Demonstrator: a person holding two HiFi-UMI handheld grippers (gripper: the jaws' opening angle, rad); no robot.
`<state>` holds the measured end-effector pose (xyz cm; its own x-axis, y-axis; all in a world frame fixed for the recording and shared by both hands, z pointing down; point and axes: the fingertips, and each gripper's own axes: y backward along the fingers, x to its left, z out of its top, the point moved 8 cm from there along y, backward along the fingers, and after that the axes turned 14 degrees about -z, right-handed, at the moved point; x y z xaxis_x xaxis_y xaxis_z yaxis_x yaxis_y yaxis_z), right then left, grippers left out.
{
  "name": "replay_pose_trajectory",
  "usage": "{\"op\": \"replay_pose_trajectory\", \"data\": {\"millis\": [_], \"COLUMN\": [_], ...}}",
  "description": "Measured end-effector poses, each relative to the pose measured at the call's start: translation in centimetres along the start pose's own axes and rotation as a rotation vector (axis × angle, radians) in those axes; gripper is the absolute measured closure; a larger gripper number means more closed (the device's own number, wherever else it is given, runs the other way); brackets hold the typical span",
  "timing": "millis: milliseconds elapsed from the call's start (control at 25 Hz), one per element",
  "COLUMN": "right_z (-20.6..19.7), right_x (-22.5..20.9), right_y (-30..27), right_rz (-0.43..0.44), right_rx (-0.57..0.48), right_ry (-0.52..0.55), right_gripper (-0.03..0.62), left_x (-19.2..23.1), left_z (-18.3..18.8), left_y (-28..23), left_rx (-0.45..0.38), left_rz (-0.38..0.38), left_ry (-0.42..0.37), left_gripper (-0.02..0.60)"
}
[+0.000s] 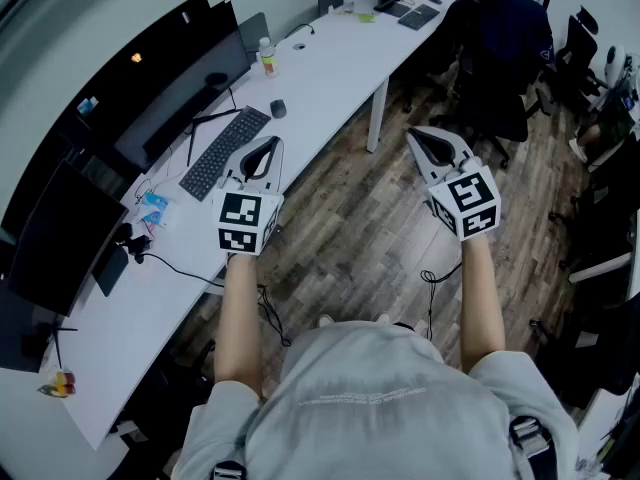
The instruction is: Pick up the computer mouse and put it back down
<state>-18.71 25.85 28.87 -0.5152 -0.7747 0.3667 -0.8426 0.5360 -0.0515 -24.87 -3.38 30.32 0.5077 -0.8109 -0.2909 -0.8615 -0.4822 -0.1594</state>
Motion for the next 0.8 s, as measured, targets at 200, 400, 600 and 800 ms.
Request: {"op": "replay_pose_trajectory", "data": {"millis": [200,400,600,800], "right_z": [-0.2,-0.1,-0.6,-1.0], "right_x": [-0.7,-1.2,-1.3,-1.8], "right_y": [0.1,-0.1,-0.7,-1.0], "right_rz": [0.009,0.024,0.049,0.077], "right_rx": [0.000,-0.024,-0.007,-0.007], "right_ry": [0.007,-0.046,0.032,0.000], "right_gripper": [0.592,0.592,0.594,0.594], "left_x": [-0.4,-0.5,-0.8,-1.4], "left_z": [0.3,0.2,0.2,0.3], "left_y": [-0.5,-0.8,-1.3,-1.9], "left_rx": [0.007,0.019,0.025,0.030], "left_rz": [0.003,0.008,0.020,0.029], "left_ry": [0.001,0.004,0.011,0.012], "left_gripper": [0.568,0.568,0.568,0.568]}}
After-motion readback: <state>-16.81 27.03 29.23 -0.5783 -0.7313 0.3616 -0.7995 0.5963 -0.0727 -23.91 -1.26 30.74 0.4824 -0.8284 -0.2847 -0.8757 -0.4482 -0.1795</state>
